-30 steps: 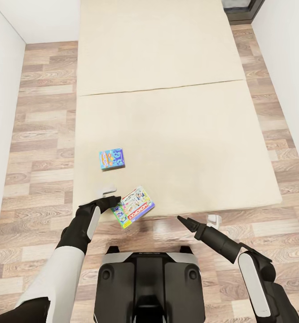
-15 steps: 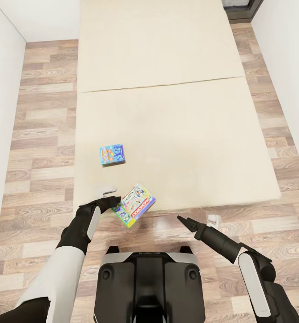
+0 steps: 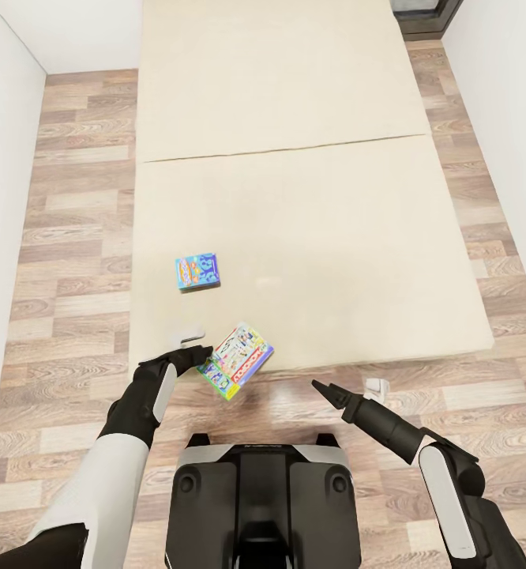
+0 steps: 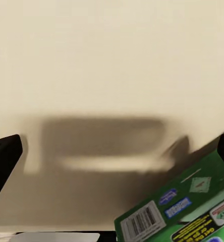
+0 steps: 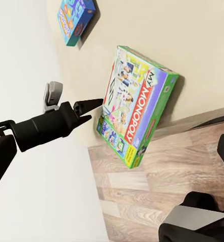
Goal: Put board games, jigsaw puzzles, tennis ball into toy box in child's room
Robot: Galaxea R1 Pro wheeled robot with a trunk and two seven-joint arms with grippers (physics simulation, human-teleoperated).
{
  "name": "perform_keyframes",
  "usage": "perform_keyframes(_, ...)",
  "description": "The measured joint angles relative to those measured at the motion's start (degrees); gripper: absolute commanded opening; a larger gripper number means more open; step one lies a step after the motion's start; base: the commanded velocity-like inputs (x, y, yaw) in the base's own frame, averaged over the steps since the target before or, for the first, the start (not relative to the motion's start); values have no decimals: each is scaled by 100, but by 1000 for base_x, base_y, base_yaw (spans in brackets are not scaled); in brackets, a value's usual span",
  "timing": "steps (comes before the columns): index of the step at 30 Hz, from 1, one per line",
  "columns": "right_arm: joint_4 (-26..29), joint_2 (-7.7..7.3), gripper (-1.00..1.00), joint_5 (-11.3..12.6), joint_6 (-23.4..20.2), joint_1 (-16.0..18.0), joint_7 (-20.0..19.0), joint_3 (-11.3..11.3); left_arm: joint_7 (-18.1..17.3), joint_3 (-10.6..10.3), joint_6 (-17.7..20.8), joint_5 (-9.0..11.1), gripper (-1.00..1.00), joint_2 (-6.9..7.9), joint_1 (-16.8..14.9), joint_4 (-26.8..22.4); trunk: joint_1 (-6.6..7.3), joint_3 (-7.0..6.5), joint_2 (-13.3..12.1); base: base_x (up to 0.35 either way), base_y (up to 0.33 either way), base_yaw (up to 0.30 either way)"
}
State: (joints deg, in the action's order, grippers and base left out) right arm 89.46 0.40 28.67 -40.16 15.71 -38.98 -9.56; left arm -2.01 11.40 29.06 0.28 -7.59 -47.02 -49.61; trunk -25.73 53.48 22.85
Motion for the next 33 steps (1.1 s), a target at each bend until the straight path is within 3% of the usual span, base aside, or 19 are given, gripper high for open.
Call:
perform_keyframes(24,-38,0,100,-8,1,0,9,63,-6,47,-27,0,100,8,0,14,0,0,0,0,0,0)
perform_keyframes(33,-38,0,100,-17,2,0,9,70,-9,375,72,11,100,10,8,-400,-1,0,-2,0,0,0)
